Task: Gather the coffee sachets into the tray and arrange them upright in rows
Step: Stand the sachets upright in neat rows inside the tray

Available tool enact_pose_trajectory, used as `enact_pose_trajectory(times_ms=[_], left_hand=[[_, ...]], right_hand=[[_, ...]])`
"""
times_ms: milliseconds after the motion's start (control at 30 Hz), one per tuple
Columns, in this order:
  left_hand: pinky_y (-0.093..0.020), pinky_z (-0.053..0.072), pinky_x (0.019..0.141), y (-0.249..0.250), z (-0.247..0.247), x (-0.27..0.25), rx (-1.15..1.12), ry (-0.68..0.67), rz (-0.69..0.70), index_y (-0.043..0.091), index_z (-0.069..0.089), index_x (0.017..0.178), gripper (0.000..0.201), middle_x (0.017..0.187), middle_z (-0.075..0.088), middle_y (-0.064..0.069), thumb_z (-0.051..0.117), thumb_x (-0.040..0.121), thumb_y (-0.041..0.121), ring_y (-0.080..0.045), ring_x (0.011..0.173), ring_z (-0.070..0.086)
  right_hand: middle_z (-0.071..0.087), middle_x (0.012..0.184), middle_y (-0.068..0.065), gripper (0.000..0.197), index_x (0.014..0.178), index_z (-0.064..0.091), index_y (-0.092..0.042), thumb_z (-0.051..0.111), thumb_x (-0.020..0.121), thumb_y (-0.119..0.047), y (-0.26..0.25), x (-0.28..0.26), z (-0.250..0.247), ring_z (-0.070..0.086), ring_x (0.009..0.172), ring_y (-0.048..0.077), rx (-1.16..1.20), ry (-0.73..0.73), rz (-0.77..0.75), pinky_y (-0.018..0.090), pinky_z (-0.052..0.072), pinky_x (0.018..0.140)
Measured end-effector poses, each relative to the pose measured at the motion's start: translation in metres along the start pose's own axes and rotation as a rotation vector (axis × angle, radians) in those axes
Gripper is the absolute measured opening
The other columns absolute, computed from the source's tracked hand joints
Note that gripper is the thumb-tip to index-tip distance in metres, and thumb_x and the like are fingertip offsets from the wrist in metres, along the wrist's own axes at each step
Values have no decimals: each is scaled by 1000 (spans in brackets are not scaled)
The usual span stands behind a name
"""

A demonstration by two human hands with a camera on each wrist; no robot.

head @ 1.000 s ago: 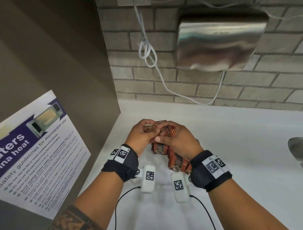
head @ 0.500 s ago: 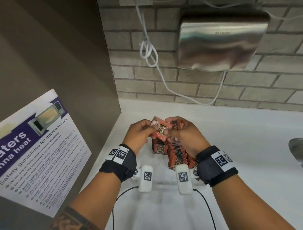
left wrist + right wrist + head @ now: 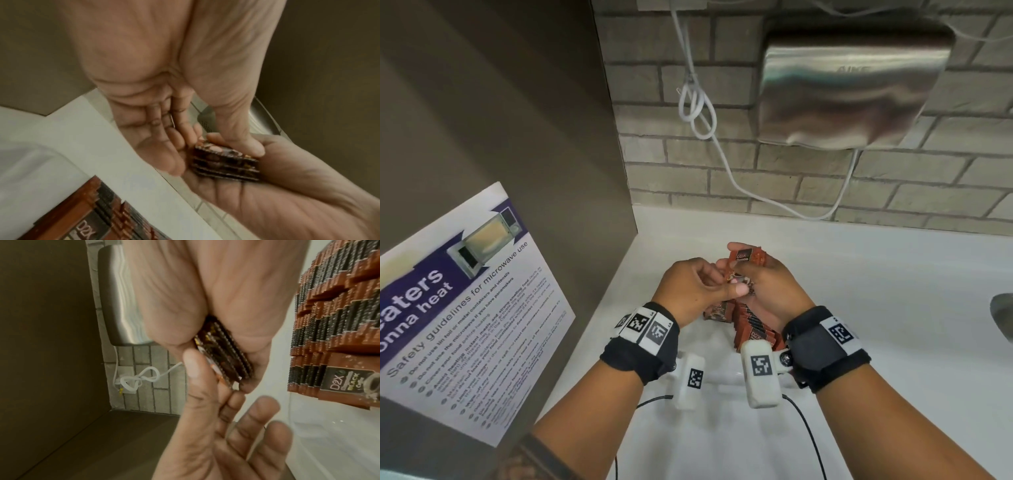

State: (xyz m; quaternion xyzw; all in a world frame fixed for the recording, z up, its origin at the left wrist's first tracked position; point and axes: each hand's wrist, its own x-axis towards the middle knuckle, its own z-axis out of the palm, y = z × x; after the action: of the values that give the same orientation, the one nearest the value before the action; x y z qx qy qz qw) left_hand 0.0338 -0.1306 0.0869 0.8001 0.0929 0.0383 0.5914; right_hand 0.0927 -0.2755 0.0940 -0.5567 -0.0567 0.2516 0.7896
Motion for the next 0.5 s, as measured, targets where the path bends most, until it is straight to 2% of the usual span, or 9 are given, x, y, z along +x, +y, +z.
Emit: enact_pose_trajectory(times_ms=[33, 100, 200, 267, 333, 400, 500], left_hand=[[-41, 63, 69, 2, 2, -1, -10, -28, -1, 8, 63, 94, 52, 89, 72, -5, 91, 68, 43, -24, 75, 75], [-36, 62, 70, 7, 8, -3, -163, -117, -91, 8, 55, 105, 38, 94, 69, -8, 80, 85, 29, -24, 79, 75], [-33, 61, 71, 10, 8, -1, -414, -129, -225, 8, 56, 110, 21, 95, 65, -9, 65, 98, 23, -22, 78, 69], [-33, 60, 70, 9, 3, 2, -480, -154, -256, 11, 60, 106, 16, 93, 65, -4, 64, 99, 25, -18, 77, 64], [-32, 60, 70, 9, 0, 2, -583, -272, -251, 11, 62, 107, 12, 90, 67, -3, 62, 98, 19, -18, 75, 68], [-30, 62, 69, 10, -1, 2, -662, -363, -238, 8, 62, 115, 23, 91, 70, -8, 64, 92, 15, -20, 75, 73], [-26, 59, 62, 8, -2, 4, -668, -390, -202, 5, 64, 115, 30, 94, 70, -13, 71, 88, 14, -22, 74, 73]], right_hand=[[69, 106, 17, 34, 128, 58, -8, 52, 97, 3, 0, 1, 1, 71, 89, 28, 13, 8, -5, 38, 59, 72], [70, 105, 13, 31, 128, 57, -8, 55, 98, -1, 0, 0, 3, 71, 91, 27, 21, 13, -19, 39, 59, 75], [73, 117, 6, 31, 128, 57, -11, 59, 98, -14, -1, -2, 2, 69, 110, 21, 39, -38, -27, 39, 56, 84], [70, 125, 4, 33, 129, 58, -13, 59, 97, -21, -1, -4, 2, 64, 119, 19, 41, -98, -22, 41, 54, 92], [68, 130, 5, 37, 131, 58, -11, 58, 98, -26, 2, -5, 5, 62, 123, 23, 44, -145, -14, 45, 52, 99], [68, 128, 9, 36, 127, 61, -9, 59, 96, -28, 3, -5, 6, 64, 121, 28, 42, -159, -8, 46, 52, 100], [68, 124, 19, 47, 122, 61, 3, 63, 94, -36, 2, -4, 3, 64, 118, 34, -98, -191, -48, 45, 52, 101]])
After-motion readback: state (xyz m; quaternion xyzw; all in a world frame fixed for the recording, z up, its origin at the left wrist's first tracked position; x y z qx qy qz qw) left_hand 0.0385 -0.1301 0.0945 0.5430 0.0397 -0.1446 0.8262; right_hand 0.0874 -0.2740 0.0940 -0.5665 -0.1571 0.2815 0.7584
